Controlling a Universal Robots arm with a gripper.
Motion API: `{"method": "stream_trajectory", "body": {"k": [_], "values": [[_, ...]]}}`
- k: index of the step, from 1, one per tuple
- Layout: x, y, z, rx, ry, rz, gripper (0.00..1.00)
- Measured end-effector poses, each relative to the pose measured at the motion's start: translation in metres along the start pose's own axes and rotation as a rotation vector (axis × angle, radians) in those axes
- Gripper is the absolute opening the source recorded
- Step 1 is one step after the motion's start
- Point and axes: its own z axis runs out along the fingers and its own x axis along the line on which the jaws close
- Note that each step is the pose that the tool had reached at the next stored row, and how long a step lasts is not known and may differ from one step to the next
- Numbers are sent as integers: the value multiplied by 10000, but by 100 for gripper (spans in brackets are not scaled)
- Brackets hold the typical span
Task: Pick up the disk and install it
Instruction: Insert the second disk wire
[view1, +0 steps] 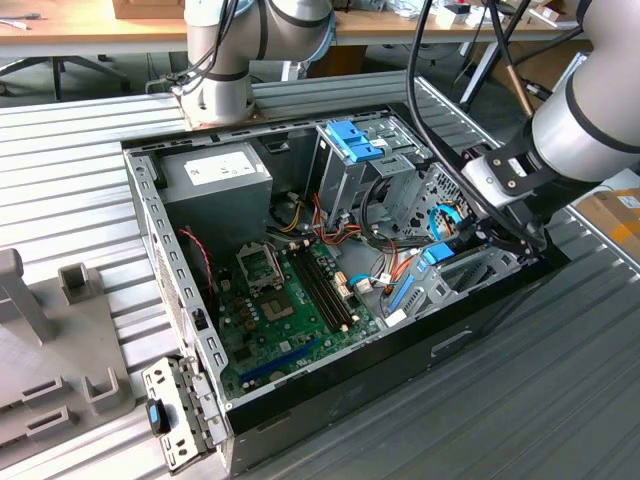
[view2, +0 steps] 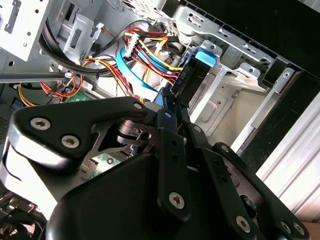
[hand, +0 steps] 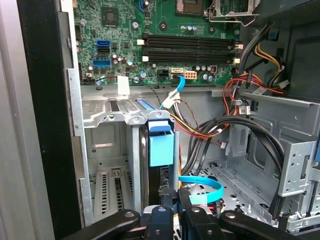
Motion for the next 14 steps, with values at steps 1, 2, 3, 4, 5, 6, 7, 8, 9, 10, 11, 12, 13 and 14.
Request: {"method": "stream_trajectory", "body": {"k": [1, 2, 3, 4, 5, 6, 7, 8, 9, 10, 11, 12, 13, 14], "values": [[2, 1, 8, 0, 0, 1, 16], [10, 6, 32, 0, -1, 1, 16], [15, 9, 51, 0, 2, 1, 16], [15, 9, 52, 0, 5, 2, 16], [16, 9, 56, 1, 3, 5, 16], [17, 9, 60, 2, 1, 8, 16], [19, 3, 68, 3, 4, 11, 16], [19, 2, 70, 3, 5, 14, 16], [19, 2, 70, 3, 6, 14, 16], [21, 2, 76, 4, 3, 15, 16], [22, 4, 82, 4, 2, 15, 16], [24, 5, 87, 4, 3, 15, 16], [25, 6, 92, 4, 5, 15, 16], [26, 6, 93, 3, 7, 15, 16]]}}
